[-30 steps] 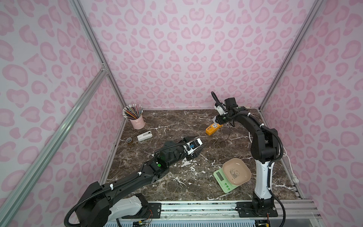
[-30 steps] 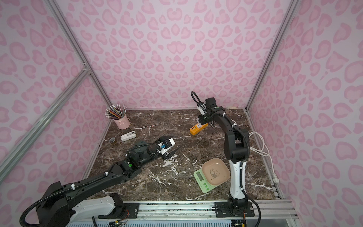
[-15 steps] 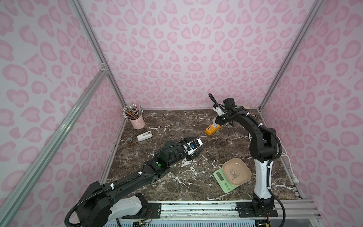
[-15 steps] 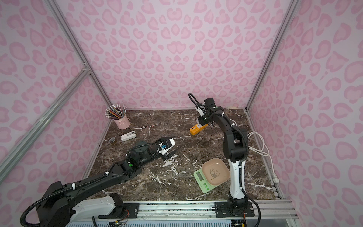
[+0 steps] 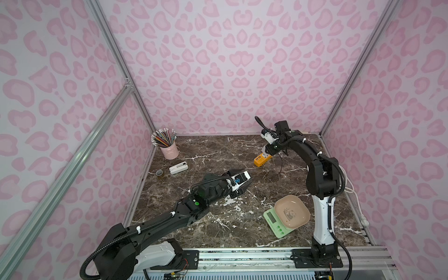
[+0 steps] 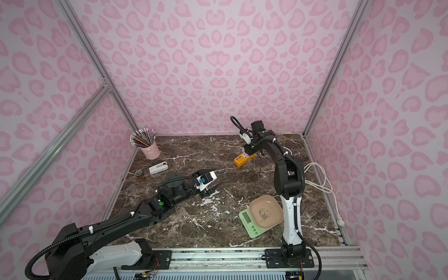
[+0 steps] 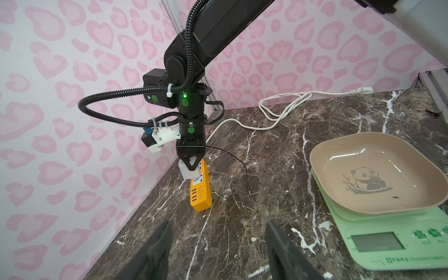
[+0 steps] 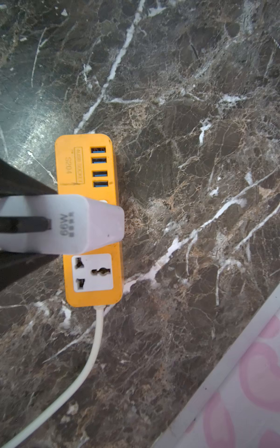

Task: Charge the electronic scale
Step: Insert the plug into the socket.

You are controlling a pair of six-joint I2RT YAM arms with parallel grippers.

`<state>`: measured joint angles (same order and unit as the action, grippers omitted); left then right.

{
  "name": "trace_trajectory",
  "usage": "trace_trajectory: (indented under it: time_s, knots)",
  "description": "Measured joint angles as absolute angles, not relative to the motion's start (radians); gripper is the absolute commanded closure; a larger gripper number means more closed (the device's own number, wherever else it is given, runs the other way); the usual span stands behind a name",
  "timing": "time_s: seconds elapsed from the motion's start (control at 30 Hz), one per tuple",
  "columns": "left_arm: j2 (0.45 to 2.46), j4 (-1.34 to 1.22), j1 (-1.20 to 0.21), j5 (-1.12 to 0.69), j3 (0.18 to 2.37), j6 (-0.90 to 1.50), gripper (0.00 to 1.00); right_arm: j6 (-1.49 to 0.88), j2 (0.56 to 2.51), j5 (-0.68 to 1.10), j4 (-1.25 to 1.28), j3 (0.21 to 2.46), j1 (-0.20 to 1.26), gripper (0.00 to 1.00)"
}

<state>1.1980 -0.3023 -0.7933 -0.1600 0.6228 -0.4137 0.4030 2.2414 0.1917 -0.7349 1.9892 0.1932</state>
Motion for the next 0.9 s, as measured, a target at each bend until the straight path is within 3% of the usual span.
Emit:
trace_trajectory:
  time_s: [0.9]
  knots:
    - [1.200,-0.302,-0.794,-0.165,0.623,-0.422,0.37,0.427,2.247,0.150,-0.851,2.008,0.191,1.00]
